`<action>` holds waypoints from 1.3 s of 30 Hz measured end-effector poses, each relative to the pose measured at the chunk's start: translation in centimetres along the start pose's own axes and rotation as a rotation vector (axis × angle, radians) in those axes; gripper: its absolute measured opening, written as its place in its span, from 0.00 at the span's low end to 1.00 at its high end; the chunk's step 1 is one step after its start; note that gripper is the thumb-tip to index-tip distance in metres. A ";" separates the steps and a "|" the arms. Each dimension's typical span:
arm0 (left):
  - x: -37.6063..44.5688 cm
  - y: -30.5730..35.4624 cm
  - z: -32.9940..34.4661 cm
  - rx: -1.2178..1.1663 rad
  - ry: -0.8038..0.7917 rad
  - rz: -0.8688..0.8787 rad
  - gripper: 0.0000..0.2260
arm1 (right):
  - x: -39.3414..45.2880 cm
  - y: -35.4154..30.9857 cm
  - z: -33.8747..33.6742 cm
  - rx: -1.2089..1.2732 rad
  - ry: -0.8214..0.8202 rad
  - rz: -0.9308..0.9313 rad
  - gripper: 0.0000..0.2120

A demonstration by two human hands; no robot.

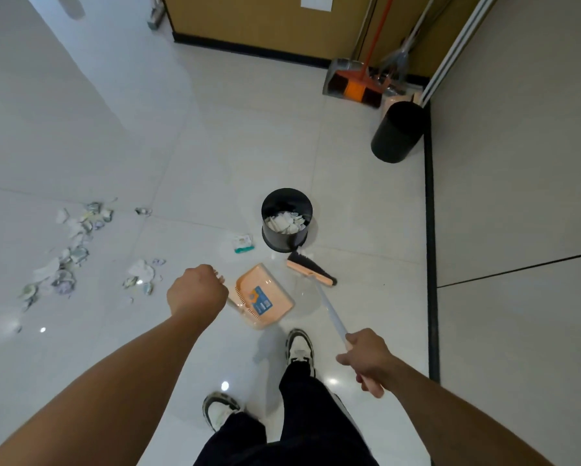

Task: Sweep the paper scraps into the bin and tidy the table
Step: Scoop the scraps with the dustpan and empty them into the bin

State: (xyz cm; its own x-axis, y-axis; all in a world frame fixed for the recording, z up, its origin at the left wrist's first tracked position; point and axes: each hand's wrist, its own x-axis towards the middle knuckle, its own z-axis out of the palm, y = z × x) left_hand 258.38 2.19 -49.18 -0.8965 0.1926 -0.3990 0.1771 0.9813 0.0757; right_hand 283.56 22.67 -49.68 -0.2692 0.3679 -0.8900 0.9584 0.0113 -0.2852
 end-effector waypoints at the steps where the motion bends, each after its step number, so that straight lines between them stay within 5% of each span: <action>1: -0.1 -0.8 0.0 -0.004 0.002 -0.013 0.03 | -0.6 0.1 0.6 0.016 -0.025 0.003 0.29; 7: -0.8 -3.3 0.5 -0.037 0.023 -0.002 0.06 | -3.5 0.6 -0.6 0.203 -0.139 0.002 0.29; 15: -0.9 -2.5 0.3 -0.076 0.036 0.045 0.04 | -4.0 -1.3 1.1 0.082 -0.057 -0.056 0.27; 21: -0.7 -2.9 0.4 -0.019 0.037 0.013 0.06 | -2.7 -2.2 3.7 -0.120 -0.098 -0.052 0.14; 25: -0.5 -2.4 0.4 -0.068 0.027 0.028 0.04 | -3.8 -1.6 1.3 -0.016 -0.129 0.004 0.20; 33: -0.8 3.0 -1.6 -0.057 -0.007 0.115 0.04 | -5.9 -1.5 -2.8 0.222 0.061 0.038 0.15; 39: -0.8 8.3 -1.0 -0.106 0.029 0.013 0.03 | 1.7 -3.6 -12.7 0.165 0.201 -0.019 0.03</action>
State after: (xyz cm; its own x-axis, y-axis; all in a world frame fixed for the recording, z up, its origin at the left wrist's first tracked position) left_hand 260.14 10.15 -47.34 -0.9061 0.2042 -0.3705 0.1466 0.9731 0.1779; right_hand 280.83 35.03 -45.64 -0.2474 0.5465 -0.8001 0.9202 -0.1260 -0.3706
